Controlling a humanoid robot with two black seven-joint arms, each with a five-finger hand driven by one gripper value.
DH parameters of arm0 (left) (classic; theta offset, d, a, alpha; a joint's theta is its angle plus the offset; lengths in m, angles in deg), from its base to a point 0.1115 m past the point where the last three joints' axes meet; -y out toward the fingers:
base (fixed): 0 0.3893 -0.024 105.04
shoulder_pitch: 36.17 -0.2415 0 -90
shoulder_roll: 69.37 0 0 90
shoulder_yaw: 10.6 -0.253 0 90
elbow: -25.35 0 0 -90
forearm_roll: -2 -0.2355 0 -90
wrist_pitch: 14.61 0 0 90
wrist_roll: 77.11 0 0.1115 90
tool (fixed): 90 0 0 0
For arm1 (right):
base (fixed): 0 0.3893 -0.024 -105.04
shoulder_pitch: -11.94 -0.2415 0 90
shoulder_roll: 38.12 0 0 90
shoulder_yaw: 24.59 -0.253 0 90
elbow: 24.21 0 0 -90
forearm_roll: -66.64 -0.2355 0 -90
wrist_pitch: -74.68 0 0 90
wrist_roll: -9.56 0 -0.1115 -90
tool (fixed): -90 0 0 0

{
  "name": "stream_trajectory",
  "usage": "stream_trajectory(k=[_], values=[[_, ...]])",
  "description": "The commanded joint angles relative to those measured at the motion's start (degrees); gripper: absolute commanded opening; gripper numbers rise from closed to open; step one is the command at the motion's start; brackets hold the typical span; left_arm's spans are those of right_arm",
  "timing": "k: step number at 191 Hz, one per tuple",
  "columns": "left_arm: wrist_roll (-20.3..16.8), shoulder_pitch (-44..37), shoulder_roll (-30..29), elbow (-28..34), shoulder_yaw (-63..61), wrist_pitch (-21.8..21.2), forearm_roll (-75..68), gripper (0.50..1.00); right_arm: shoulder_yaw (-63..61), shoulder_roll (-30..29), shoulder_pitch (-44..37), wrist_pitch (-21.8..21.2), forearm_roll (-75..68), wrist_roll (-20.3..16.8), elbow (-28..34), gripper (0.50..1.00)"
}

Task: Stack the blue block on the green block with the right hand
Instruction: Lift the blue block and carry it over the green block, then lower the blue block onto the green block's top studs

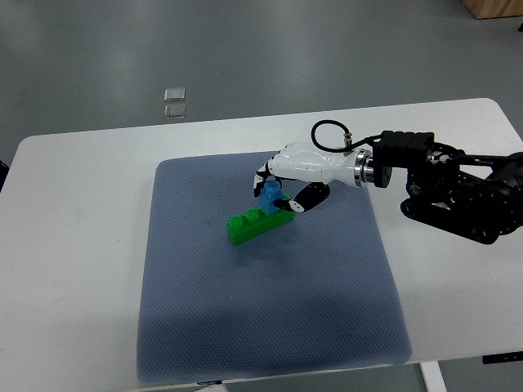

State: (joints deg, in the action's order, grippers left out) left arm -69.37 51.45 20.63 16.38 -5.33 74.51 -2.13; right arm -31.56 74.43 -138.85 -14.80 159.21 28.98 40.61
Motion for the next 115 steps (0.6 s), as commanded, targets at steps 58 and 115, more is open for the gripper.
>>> stream_trajectory(k=[58, 115], values=[[0.0, 0.0, 0.0, 0.0, 0.0, 0.0, 0.0, 1.0, 0.4, -1.8, -0.7, 0.0, 1.6, -0.2, -1.5, 0.509], [0.0, 0.0, 0.0, 0.0, 0.0, 0.0, 0.0, 1.0, 1.4, -4.4, -0.1, 0.0, 3.0, -0.3, -5.6, 0.509]])
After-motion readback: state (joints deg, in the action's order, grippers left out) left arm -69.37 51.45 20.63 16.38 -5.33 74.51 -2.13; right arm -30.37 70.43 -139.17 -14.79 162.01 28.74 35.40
